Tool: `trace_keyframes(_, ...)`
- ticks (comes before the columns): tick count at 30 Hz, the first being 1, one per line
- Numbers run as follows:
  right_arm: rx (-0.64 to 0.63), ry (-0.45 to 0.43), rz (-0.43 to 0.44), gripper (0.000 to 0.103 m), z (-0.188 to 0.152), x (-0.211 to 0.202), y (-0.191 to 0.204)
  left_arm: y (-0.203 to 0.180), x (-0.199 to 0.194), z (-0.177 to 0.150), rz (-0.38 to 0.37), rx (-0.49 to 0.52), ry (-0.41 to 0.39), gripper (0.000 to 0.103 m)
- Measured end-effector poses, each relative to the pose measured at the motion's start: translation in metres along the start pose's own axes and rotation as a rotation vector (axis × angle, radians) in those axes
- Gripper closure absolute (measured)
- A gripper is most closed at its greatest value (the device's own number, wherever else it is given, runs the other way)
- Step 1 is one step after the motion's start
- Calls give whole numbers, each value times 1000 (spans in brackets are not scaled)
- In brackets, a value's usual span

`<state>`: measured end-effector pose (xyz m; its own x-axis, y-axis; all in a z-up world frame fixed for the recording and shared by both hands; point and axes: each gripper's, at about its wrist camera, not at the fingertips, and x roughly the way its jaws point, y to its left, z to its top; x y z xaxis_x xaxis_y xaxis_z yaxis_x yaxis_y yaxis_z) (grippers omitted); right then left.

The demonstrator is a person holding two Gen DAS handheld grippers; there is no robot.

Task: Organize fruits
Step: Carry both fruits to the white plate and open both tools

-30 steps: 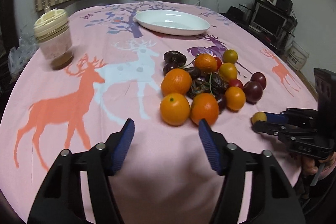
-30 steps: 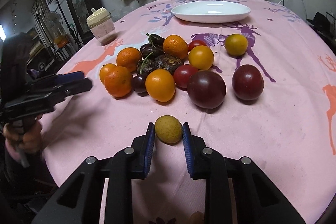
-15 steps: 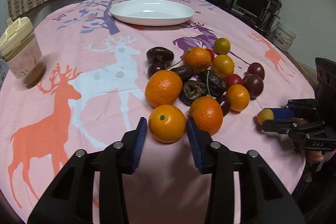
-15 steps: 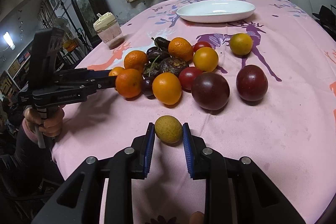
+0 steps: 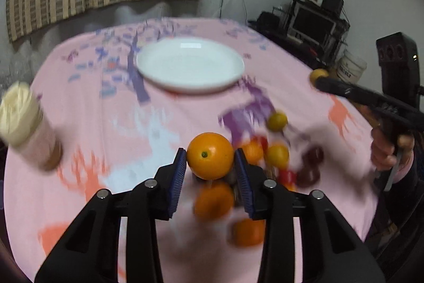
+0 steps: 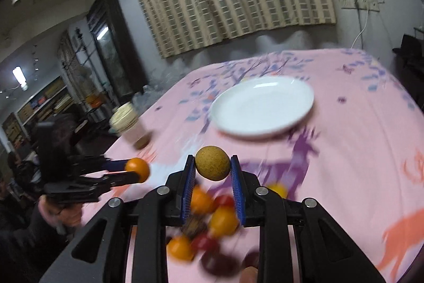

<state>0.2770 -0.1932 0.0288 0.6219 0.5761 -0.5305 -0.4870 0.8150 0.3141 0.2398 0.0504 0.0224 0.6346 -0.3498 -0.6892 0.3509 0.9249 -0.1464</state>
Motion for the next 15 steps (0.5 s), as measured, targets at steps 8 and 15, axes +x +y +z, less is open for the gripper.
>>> trace_keyframes(8,66,144,-95,76,66,140,-58,30,133,110,77,-82,88,66)
trace_keyframes(15,8,261,-157,61,65,185,-72,41,180,122,152,-101,153,61)
